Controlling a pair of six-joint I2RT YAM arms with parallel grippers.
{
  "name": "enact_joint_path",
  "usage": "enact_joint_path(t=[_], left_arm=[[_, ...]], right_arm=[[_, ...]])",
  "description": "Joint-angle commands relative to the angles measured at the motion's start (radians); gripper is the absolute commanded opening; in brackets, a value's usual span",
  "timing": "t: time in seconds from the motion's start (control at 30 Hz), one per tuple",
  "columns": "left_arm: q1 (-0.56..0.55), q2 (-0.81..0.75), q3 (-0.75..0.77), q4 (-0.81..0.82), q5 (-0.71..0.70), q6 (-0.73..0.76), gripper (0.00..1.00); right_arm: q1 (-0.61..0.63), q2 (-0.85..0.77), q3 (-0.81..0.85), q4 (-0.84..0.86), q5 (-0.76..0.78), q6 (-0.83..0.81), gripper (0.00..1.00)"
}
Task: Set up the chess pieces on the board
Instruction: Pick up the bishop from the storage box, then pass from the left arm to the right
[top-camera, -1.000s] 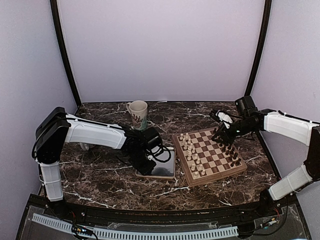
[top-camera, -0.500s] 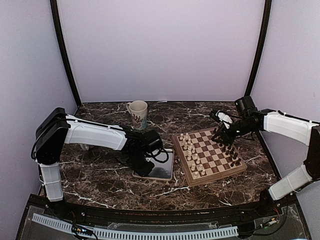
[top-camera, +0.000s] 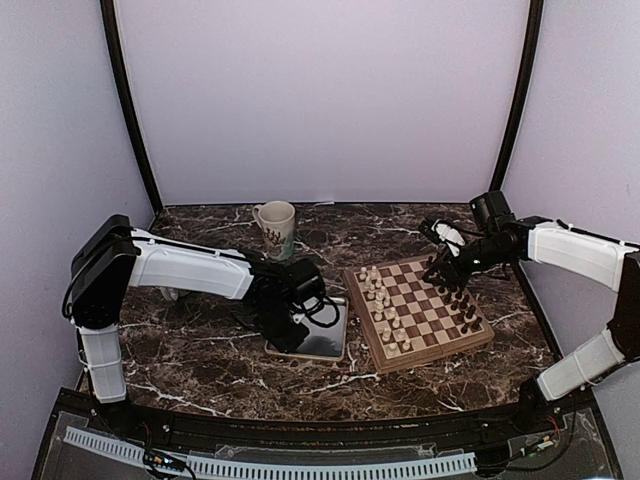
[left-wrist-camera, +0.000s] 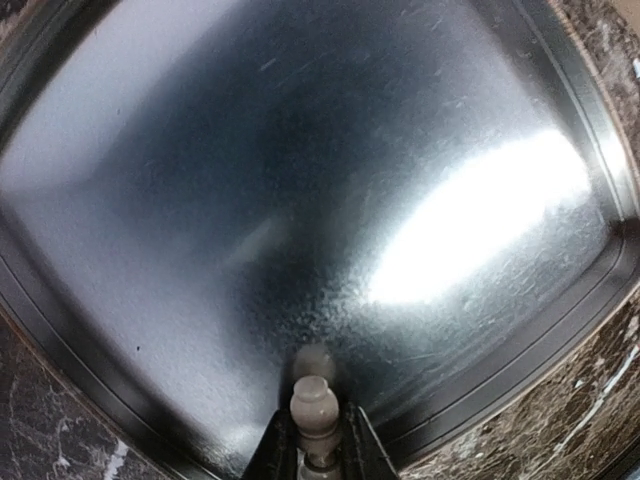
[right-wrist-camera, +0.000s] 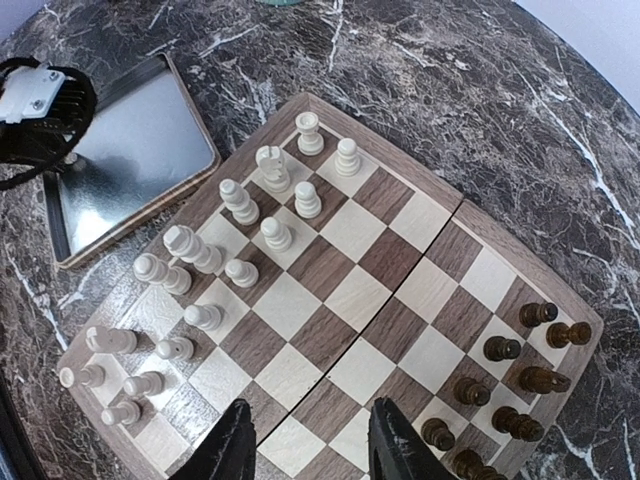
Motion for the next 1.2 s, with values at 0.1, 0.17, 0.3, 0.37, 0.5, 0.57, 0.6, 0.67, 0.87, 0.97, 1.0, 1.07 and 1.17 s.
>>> enact_joint_path(t=[0.1,0.17,0.3,0.37,0.5,0.57,0.6,0.67,0.87,0.97,1.0,1.07,1.17], left_arm=[[-0.003,-0.189,-0.135,0.277,0.039,0.137,0.06],[-0.003,-0.231,-0.190,0.386,0.065,0.174,0.05],[-0.003,-0.277,-0.268,0.600,0.129,0.218,0.05],[-0.004,-0.286,-0.287,0.672,0.157,0.227,0.06],[-0.011,-0.296,-0.319,0.785,0.180,0.239,0.07],[-0.015,-0.297,-0.323,0.816,0.182,0.238,0.07],[-0.016,-0.297,-0.324,0.827,0.183,0.236,0.07],[-0.020,-0.298,-0.327,0.844,0.180,0.236,0.07],[-0.035,-0.305,-0.338,0.874,0.167,0.230,0.08],[-0.039,-0.312,-0.344,0.885,0.162,0.224,0.08],[-0.041,-0.313,-0.343,0.888,0.160,0.221,0.08],[-0.044,-0.314,-0.344,0.895,0.160,0.219,0.08],[-0.049,-0.312,-0.337,0.898,0.157,0.219,0.08]], right_arm=[[-0.004,-0.031,0.144,-0.106,-0.166,0.032,0.41],[-0.002,-0.004,0.194,-0.162,-0.213,0.038,0.43],[0.024,0.082,0.314,-0.287,-0.309,0.059,0.45],[0.055,0.132,0.364,-0.327,-0.352,0.079,0.46],[0.146,0.234,0.455,-0.414,-0.370,0.089,0.47],[0.186,0.285,0.491,-0.435,-0.378,0.100,0.47],[0.210,0.311,0.506,-0.444,-0.383,0.107,0.47],[0.241,0.363,0.541,-0.464,-0.400,0.113,0.48],[0.313,0.521,0.670,-0.567,-0.446,0.106,0.49],[0.344,0.576,0.716,-0.588,-0.467,0.112,0.49],[0.350,0.586,0.725,-0.593,-0.473,0.113,0.49],[0.364,0.603,0.736,-0.595,-0.475,0.115,0.49],[0.378,0.617,0.730,-0.595,-0.487,0.118,0.49]])
